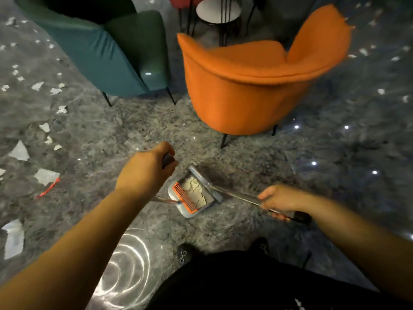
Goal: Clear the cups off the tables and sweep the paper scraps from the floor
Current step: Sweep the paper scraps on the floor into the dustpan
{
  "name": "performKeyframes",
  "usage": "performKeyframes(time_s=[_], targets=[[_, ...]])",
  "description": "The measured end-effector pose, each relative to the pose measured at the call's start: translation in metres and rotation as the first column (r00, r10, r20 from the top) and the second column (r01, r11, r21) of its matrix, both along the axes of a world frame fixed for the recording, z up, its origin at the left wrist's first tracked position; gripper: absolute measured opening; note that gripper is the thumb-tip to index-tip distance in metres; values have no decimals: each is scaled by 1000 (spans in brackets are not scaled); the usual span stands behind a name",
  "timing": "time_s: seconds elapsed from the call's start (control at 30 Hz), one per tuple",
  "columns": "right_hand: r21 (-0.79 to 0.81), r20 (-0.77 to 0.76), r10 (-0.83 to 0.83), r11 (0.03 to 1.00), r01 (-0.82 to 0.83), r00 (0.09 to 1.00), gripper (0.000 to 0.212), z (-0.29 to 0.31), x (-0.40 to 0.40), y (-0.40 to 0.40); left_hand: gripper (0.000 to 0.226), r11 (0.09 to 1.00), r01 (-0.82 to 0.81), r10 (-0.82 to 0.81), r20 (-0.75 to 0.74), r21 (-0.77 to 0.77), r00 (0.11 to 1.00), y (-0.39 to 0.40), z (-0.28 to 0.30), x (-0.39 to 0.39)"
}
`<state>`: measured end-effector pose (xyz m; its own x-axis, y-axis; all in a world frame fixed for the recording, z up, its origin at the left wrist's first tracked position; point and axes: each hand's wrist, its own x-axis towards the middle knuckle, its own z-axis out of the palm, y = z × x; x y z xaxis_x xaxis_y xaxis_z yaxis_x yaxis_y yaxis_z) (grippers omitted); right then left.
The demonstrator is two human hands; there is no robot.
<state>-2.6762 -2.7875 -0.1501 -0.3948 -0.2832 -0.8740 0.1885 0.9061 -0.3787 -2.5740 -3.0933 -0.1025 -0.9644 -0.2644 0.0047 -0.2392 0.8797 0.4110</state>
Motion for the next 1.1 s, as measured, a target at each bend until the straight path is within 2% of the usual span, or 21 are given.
performKeyframes(time_s=[0.07,0.1,0.2,0.33,0.4,0.57,0.67,0.8,0.93,1.1], targets=[[-12,-1,-42,999,42,999,12,2,-2,40,23,998,58,-58,9,9,998,37,-3,-28],[-18,-3,-73,997,73,997,10,2,-2,60,23,997,81,-81,11,15,997,56,-5,-41],[-3,-12,-192,981,192,981,18,5,-7,119,22,987,159,-158,-10,12,987,113,-10,-78],[15,7,-318,948,318,948,14,11,-19,189,23,959,278,-277,-32,52,960,184,-11,-124],[29,6,-368,929,368,930,19,11,-24,223,24,942,328,-326,-38,70,945,220,-11,-147],[23,-30,-533,845,534,845,25,15,-38,297,23,895,437,-432,-68,91,899,296,-7,-197],[16,-61,-584,810,586,809,23,17,-48,330,22,863,503,-497,-102,53,862,335,-2,-227],[-16,-94,-725,687,727,683,13,16,-65,364,21,821,571,-565,-121,18,816,382,6,-275],[-6,-125,-746,660,751,654,15,15,-104,387,23,784,619,-611,-127,40,781,420,6,-335],[4,-116,-818,567,823,564,20,15,-176,407,25,744,668,-658,-142,25,739,449,-2,-425]])
